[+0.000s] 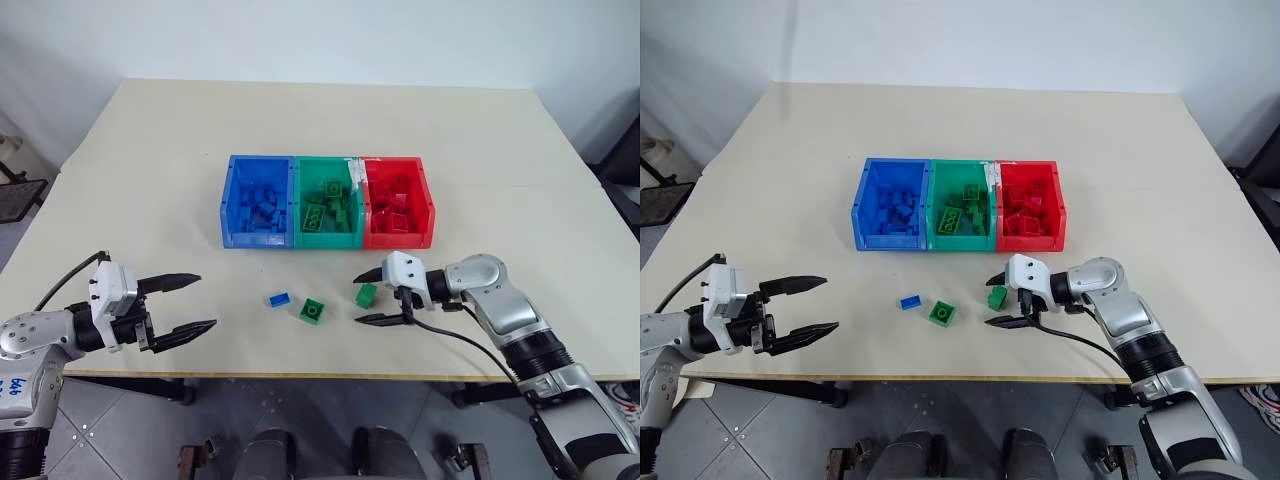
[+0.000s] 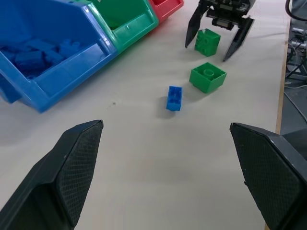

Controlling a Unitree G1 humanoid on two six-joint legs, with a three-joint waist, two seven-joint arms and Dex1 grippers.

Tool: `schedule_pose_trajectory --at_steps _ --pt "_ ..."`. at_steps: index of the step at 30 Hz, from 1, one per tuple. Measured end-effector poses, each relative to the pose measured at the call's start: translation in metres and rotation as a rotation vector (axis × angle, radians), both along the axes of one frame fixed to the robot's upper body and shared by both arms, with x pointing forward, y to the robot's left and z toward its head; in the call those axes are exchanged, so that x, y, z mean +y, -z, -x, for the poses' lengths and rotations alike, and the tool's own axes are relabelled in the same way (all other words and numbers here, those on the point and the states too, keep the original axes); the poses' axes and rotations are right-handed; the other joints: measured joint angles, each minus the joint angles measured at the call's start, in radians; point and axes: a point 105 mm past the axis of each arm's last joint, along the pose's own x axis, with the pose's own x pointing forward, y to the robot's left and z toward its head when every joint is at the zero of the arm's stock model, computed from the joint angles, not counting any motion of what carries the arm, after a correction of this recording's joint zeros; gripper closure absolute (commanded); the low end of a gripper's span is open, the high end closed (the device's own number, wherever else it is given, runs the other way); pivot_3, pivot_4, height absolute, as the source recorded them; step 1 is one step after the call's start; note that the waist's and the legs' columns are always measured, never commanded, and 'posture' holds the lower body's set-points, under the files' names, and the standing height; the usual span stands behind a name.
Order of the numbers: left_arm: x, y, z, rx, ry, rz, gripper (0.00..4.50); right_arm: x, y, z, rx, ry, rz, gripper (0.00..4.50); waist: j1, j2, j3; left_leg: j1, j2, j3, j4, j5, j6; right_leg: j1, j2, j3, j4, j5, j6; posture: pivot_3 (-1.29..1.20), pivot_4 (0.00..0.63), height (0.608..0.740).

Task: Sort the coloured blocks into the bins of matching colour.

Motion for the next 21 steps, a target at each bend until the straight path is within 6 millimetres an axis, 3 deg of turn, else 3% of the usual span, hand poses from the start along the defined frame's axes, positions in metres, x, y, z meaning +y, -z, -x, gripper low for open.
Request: schedule_pose_trajectory --at_steps 3,4,11,15,18,21 --pt "-0.001 -0.001 0.000 -0.002 -0.003 0.002 0.00 0.000 -0.002 -0.002 -0.016 -0.001 -0.002 2.69 -0.001 0.000 0.000 0.000 0.000 0.000 0.000 0.000 0.000 0.000 0.000 0.000 0.000 0.000 0.000 0.00 0.150 0.740" --pt "-0.001 -0.001 0.000 -0.003 -0.003 0.002 0.00 0.000 -0.004 -0.003 -0.020 -0.001 -0.004 2.83 -0.001 0.000 0.000 0.000 0.000 0.000 0.000 0.000 0.000 0.000 0.000 0.000 0.000 0.000 0.000 0.00 0.150 0.740" --pt "-0.001 -0.001 0.000 -0.004 -0.003 0.003 0.00 -0.002 -0.033 -0.009 -0.056 0.030 -0.097 2.83 -0.002 0.000 0.000 0.000 0.000 0.000 0.000 0.000 0.000 0.000 0.000 0.000 0.000 0.000 0.000 0.00 0.150 0.740" --pt "0.001 -0.001 -0.001 -0.001 -0.011 0.006 0.00 0.012 -0.079 -0.025 -0.153 0.052 -0.206 2.83 -0.009 0.000 0.000 0.000 0.001 0.000 -0.001 0.000 -0.001 -0.001 0.000 0.000 0.001 0.000 0.000 0.00 0.150 0.740" --pt "0.000 -0.002 -0.002 -0.010 -0.012 0.012 0.00 0.035 -0.123 -0.053 -0.238 0.102 -0.309 2.83 -0.027 0.001 0.000 0.000 0.001 0.001 -0.002 0.000 -0.002 -0.003 0.000 0.000 0.003 0.000 0.000 0.00 0.150 0.740" --pt "-0.001 -0.003 -0.003 -0.019 -0.017 0.018 0.00 0.050 -0.141 -0.074 -0.301 0.145 -0.350 2.83 -0.034 0.000 0.000 0.002 0.002 -0.001 -0.005 0.000 -0.003 -0.006 0.000 0.000 0.009 0.000 0.000 0.00 0.150 0.740"
